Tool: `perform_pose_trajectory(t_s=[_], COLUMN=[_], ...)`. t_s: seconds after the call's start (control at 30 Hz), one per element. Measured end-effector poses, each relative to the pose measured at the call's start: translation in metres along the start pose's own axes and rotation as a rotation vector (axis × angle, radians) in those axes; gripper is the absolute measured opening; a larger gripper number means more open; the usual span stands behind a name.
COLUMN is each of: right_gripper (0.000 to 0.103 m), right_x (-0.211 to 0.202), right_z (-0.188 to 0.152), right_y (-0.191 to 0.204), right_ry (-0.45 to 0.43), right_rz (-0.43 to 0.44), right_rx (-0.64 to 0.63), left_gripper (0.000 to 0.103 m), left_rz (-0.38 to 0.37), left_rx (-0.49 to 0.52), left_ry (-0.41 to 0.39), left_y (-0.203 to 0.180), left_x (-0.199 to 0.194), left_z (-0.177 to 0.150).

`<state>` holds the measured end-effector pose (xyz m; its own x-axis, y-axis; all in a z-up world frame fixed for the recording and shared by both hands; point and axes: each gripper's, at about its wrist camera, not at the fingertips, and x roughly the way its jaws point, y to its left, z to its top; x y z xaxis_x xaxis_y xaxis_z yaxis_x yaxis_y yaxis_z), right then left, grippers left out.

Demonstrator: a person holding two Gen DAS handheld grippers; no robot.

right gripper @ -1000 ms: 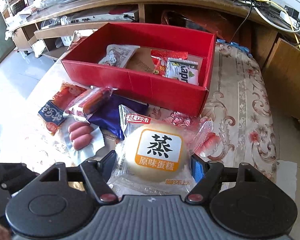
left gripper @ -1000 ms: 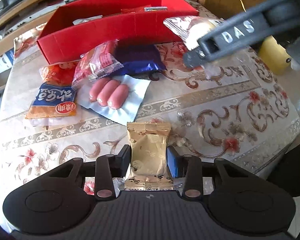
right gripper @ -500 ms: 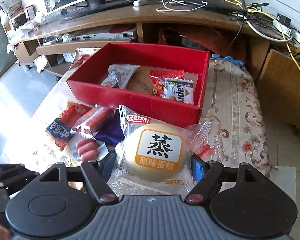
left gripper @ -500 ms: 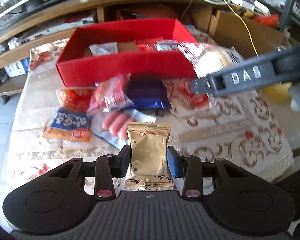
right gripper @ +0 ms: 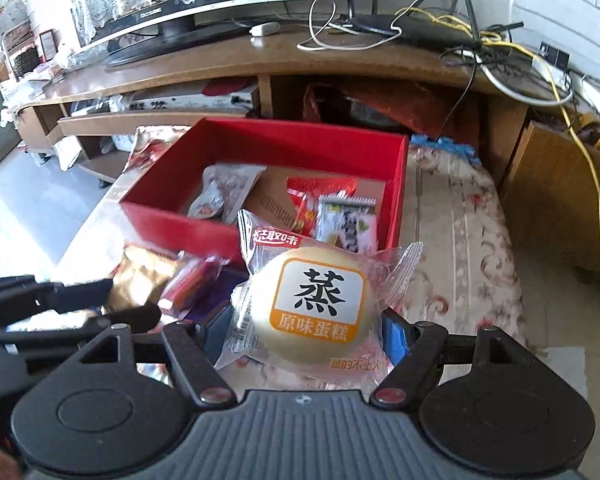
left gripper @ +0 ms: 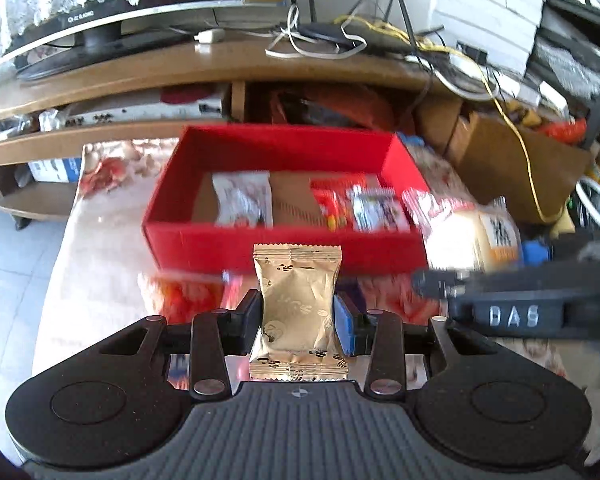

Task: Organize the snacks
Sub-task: 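Lift both held packets and carry them over the red box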

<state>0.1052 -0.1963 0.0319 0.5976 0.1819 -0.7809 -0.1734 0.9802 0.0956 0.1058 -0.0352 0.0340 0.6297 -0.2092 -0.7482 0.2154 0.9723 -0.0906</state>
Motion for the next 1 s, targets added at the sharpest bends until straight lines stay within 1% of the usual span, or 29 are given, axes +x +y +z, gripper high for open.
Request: perform_pose_trajectory(t_s=[0.07,0.2,0.5,0.73,1.0], right_gripper=[0.079,0.079,0.079,0.079,0.078], right_x=[0.006,0.015,0.043,0.063,0.085], right_z=[0.009,0.024,0.055,0.069,0.079], right_y=[-0.001,-0.003,-0.016,-0.025,-0.03], right_ry=[-0.002,-0.01,-0.006,0.009,0.034], right_rz=[-0.012,-0.02,-0.042,-0.059,-0.07], right_rx=[0.012,0.022,0.053,0.071,0.082], left_gripper=[0.047,0.047,0.047,0.047,0.047], left_rz=[-0.01,-0.008,-0.027,-0.024,-0.01], left_rx=[-0.02,-0.025,-0.06,-0.062,-0.064], left_ry=[-0.013,-0.036,-0.034,-0.033,-0.016], left_y=[0.004,0.007,0.014,0.014,0.015], left_x=[0.007,0.019,0.051,0.067,0.085], left_z=[0.011,0.026,0.054,0.067,0.074])
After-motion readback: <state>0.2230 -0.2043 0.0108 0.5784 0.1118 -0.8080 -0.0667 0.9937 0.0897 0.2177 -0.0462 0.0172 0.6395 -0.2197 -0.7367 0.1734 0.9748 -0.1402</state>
